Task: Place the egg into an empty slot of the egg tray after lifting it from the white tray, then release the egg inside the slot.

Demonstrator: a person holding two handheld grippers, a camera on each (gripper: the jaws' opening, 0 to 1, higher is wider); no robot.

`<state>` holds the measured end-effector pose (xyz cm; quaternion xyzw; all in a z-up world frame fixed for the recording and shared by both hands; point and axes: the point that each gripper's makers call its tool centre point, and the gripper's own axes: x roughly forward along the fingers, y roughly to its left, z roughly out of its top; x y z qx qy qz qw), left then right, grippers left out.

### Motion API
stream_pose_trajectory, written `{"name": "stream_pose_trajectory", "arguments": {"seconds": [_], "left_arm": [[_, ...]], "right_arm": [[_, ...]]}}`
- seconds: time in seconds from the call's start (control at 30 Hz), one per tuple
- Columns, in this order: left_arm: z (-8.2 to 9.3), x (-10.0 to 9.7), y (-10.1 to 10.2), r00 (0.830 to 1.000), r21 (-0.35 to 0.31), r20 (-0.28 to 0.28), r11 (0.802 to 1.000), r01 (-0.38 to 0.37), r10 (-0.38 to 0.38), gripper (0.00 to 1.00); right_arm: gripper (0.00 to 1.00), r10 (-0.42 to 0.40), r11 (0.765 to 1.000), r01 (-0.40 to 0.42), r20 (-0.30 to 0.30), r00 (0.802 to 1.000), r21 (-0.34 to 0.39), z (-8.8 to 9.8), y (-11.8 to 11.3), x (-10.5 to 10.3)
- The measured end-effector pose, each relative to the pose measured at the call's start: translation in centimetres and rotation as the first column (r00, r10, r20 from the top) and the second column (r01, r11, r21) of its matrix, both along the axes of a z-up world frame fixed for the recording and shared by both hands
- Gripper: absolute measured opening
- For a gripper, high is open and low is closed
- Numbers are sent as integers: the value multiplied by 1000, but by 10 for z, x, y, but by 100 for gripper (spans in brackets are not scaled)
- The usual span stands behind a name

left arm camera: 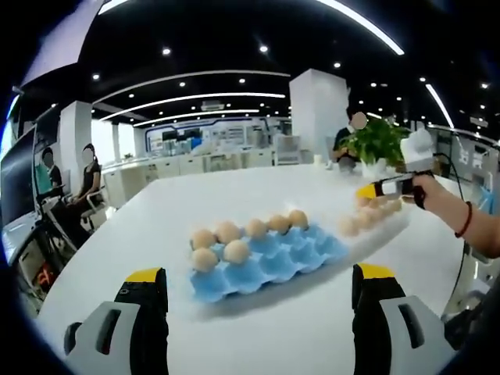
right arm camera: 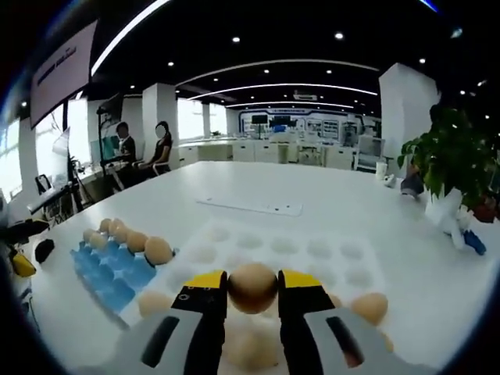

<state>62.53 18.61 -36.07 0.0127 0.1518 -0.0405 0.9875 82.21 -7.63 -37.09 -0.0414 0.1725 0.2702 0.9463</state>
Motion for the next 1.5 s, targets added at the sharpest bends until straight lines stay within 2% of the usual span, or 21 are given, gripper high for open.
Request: {"name": "stream_pose_trajectory", "arguments": {"seconds": [0.17, 0.4, 0.77, 1.27, 1.5], "left_arm": [[-3, 0, 1, 1000, 3, -12, 1000, -3, 3, 100], [-9, 1, -7, 1000, -31, -9, 999, 9, -9, 100], [-15, 0, -16, 999, -25, -33, 999, 33, -33, 100], [-15, -1, -16, 999, -26, -25, 999, 32, -32, 100], [-15, -3, -15, 999, -27, -24, 999, 27, -28, 100]], "right_arm": [[26, 22, 1000, -22, 6, 1000, 4, 2, 7, -1], [26, 83, 997, -83, 25, 996, -4, 6, 31, -9], [26, 169, 986, -169, 30, 985, -4, 9, 61, -20], [26, 224, 974, -225, 15, 974, 22, 5, 84, -32], [26, 257, 966, -258, 31, 966, 28, 4, 102, -37]]}}
